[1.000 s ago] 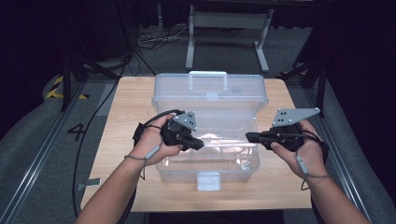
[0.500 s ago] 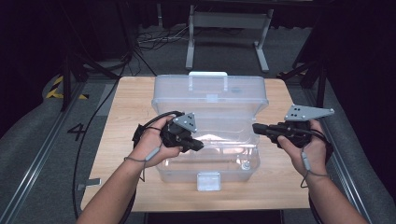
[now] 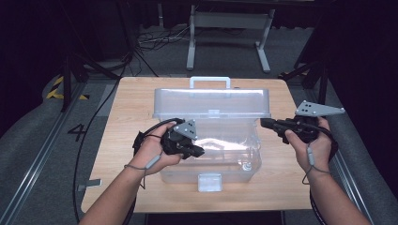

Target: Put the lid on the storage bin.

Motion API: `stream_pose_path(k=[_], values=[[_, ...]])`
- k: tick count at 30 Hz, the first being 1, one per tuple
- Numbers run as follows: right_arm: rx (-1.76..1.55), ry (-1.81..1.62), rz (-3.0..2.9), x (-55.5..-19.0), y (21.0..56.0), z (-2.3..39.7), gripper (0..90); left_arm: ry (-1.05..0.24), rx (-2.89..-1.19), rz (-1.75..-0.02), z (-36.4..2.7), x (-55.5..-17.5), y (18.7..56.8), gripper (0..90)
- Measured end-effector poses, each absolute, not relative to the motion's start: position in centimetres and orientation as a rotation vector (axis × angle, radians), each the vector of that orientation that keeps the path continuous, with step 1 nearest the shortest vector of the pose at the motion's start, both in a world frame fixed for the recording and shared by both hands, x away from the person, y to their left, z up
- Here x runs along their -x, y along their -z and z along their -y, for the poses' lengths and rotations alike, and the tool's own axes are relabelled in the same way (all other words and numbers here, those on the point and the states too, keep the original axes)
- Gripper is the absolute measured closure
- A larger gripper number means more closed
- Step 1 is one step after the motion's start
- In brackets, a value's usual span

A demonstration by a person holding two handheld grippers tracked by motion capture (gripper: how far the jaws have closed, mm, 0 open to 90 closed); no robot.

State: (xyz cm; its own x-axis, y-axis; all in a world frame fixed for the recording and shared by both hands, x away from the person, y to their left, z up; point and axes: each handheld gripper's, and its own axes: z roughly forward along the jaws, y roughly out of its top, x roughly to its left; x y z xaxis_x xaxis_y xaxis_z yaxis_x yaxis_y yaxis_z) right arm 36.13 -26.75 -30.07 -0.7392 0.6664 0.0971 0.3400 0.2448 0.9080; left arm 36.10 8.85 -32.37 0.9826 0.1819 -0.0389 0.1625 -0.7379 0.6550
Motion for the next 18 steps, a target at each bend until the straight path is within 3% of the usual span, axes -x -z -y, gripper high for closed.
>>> stream_pose_path(k=[14,18], values=[[-0.931,-1.495,-2.198,-36.03,30.22,26.85,90.0,-0.009,-2.389,-0.277,-9.12,-36.2,32.43,85.1],[-0.939,-1.494,-2.2,-36.07,30.18,26.97,90.0,-0.011,-2.379,-0.292,-9.46,-36.19,32.16,80.3]])
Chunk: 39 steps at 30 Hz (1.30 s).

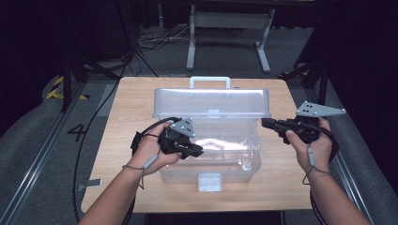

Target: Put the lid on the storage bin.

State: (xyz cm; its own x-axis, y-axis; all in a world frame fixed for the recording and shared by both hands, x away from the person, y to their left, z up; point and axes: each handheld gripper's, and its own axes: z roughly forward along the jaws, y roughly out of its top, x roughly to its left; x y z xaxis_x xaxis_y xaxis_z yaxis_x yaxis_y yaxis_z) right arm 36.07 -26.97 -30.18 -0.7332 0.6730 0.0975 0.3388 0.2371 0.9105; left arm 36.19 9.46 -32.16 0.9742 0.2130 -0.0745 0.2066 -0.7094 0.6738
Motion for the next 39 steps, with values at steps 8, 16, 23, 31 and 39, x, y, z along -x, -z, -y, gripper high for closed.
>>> stream_pose_path(k=[8,16,23,31,39], values=[[-0.938,-1.501,-2.202,-36.1,30.2,27.0,90.0,0.0,-2.304,-0.36,-11.3,-36.2,31.3,71.7],[-0.941,-1.512,-2.199,-36.1,30.3,27.0,90.0,-0.035,-2.254,-0.439,-13.9,-35.3,30.6,66.9],[-0.951,-1.543,-2.199,-35.9,30.4,27.0,90.0,-0.042,-2.211,-0.486,-16.7,-34.7,30.7,64.9],[-0.95,-1.542,-2.197,-35.8,30.5,27.0,90.0,-0.037,-2.155,-0.582,-20.2,-34.4,30.7,63.9],[-0.944,-1.532,-2.197,-35.5,30.5,26.9,90.0,-0.079,-2.136,-0.668,-21.9,-34.6,30.6,63.5]])
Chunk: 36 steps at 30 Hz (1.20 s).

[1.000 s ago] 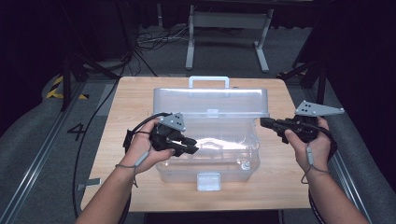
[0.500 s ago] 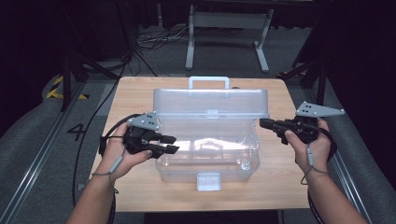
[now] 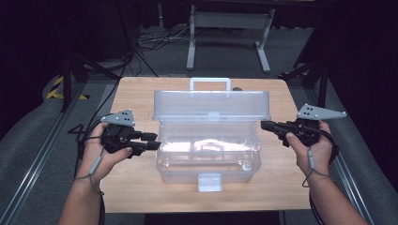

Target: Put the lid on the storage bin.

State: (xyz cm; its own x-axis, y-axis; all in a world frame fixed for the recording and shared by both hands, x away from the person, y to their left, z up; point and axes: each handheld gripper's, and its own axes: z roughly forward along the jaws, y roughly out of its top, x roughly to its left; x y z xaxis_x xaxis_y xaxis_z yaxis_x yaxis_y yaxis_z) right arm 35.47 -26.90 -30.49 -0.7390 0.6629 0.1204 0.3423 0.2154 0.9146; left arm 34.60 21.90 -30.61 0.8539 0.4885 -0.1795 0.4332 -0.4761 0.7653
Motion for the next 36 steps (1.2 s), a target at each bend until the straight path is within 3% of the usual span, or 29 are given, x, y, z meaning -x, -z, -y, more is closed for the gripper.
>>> stream_pose_path(k=[8,16,22,24,36], values=[[-0.951,-1.525,-2.204,-35.2,30.5,27.0,90.0,-0.153,-2.112,-0.835,-23.7,-35.4,31.2,61.5],[-0.972,-1.512,-2.21,-34.9,30.7,27.0,90.0,-0.328,-2.046,-1.104,-25.0,-36.3,31.9,55.2],[-0.974,-1.511,-2.219,-34.7,30.8,27.0,90.0,-0.381,-2.02,-1.169,-25.5,-37.0,32.8,54.1],[-0.987,-1.53,-2.22,-34.7,31.1,27.2,90.0,-0.454,-2.023,-1.207,-25.6,-37.3,33.3,52.2],[-1.04,-1.548,-2.244,-34.4,31.6,27.4,90.0,-0.472,-2.004,-1.289,-26.6,-38.6,35.0,51.2]])
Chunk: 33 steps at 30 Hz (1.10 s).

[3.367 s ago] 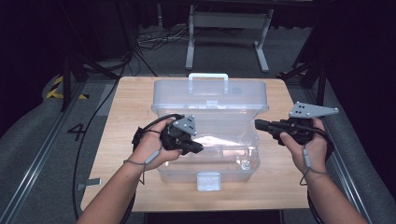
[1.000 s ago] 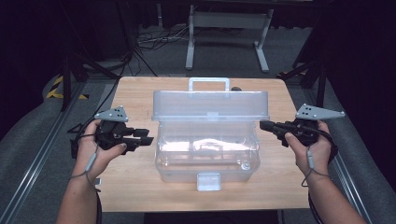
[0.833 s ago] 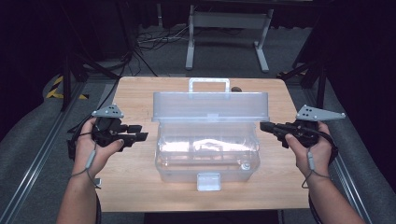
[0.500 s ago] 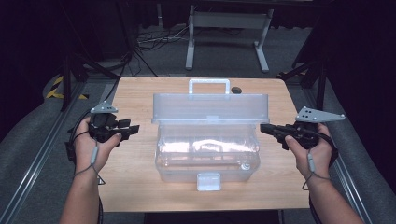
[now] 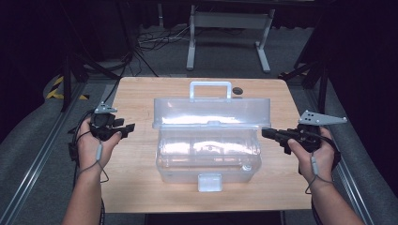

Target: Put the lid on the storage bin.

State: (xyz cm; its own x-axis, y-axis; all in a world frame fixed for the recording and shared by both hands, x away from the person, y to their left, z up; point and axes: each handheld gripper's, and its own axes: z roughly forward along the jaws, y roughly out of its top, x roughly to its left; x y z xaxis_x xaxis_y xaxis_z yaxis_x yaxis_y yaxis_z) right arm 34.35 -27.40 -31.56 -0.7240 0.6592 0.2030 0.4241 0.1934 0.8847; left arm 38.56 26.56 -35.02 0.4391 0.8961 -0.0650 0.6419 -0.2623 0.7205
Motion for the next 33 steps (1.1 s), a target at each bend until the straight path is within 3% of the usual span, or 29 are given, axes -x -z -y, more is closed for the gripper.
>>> stream_pose_path(k=[7,33], values=[[-1.073,-1.546,-2.263,-34.0,31.9,27.4,90.0,-0.503,-2.003,-1.293,-26.6,-39.0,35.7,49.4],[-1.037,-1.457,-2.374,-32.4,33.0,28.0,90.0,-0.417,-2.059,-1.295,-26.9,-40.3,38.1,45.9]])
